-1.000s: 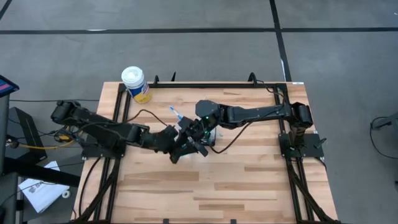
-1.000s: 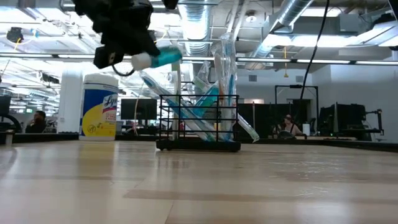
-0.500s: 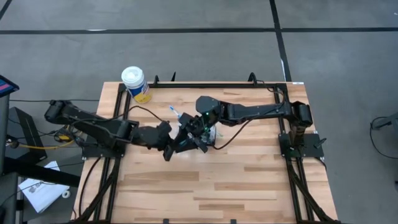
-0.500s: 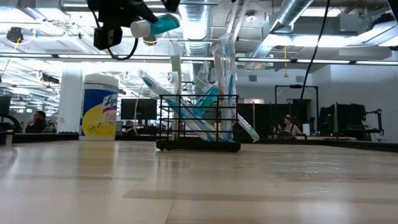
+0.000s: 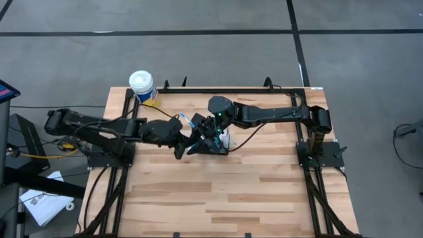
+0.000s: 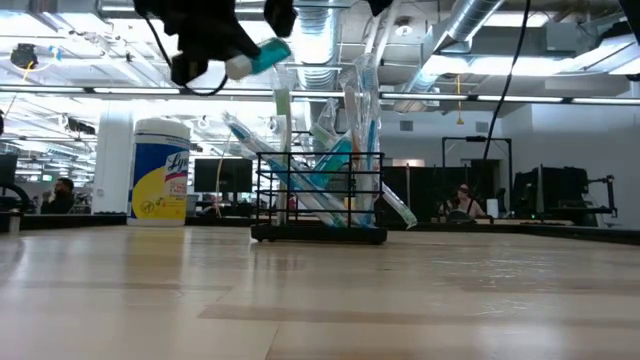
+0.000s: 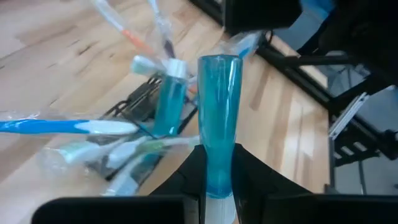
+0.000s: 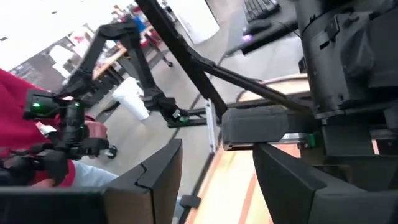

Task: Pick & Place toothbrushing station
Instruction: Put the blue mouthwash into the mesh

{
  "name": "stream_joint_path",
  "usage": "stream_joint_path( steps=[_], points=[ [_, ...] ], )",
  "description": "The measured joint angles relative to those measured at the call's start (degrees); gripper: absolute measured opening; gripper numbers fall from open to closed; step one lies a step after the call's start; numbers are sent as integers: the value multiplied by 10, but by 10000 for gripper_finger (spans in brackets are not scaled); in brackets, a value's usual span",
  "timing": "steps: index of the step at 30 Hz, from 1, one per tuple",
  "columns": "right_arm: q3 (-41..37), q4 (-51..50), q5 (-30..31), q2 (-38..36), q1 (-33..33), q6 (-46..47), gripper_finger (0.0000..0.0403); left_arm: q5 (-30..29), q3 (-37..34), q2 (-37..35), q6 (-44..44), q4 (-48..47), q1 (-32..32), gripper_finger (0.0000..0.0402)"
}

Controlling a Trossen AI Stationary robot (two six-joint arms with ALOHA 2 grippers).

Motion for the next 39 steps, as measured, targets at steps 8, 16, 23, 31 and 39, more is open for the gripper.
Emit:
stream_joint_path(
  steps=[8,16,23,31,39],
  points=[
    [-1,-28,7,-26,-23,-18,188,43,2,12,95,55,68,37],
    [-1,-75,4,-37,-45,-40,188,79,0,34,136,102,107,37],
    [0,-164,11,-60,-45,-106,188,76,-1,108,167,230,72,37],
    [3,-214,24,-86,-55,-133,188,76,-1,226,186,347,77,37],
    [3,-239,17,-87,-56,-140,188,78,-1,298,191,437,76,37]
  ],
)
